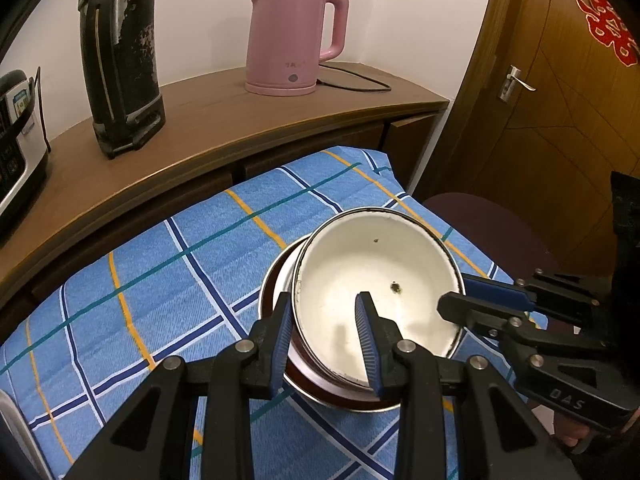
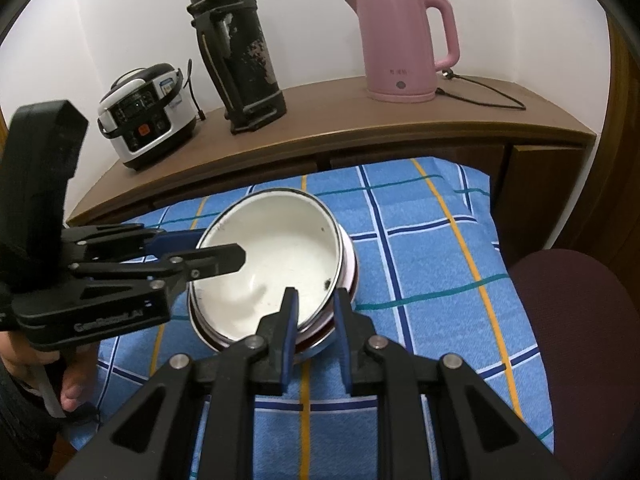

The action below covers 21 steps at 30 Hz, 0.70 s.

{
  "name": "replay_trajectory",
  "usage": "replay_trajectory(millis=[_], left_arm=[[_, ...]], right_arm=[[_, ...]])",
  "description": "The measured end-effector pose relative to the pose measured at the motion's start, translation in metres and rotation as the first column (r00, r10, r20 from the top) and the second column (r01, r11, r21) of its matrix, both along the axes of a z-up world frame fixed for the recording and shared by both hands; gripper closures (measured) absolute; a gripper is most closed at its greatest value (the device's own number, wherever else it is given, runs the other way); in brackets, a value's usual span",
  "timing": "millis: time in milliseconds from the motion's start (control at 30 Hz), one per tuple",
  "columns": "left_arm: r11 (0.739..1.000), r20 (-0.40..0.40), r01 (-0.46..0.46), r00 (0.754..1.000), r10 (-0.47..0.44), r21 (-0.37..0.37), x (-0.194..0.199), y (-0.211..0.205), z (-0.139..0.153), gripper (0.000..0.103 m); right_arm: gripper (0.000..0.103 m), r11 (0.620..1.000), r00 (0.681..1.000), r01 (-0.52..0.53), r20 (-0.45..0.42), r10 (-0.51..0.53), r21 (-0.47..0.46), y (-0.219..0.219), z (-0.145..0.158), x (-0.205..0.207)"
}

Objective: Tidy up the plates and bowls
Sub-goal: 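Lower the white enamel bowl into the pink bowl with both grippers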

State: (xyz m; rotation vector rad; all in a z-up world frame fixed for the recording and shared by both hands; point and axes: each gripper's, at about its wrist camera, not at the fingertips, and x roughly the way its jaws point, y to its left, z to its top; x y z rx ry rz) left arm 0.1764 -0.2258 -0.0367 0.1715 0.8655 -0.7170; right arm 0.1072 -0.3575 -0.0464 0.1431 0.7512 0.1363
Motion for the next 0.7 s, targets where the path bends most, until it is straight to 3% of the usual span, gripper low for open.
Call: replay_trajectory(millis=[433,700], left_arm=[[1.000,-0.034,0.009,0.999,-0.008,0.015,-0.0003,0.0025,0.0070,0.069],[1.000,-0.038,0.006,0.999,-0.006,0.017,0.0027,0.0025,0.0003,0.069]], right_arm=[[0.085,0.996,0.996,-0.035,-0.075,0.041,0.087,-0.0077,-0.0022,0.0088],[0.085,0.996,0.997,-0.035,-0.072,0.041,0.082,-0.0066,-0.0028,0.0071]])
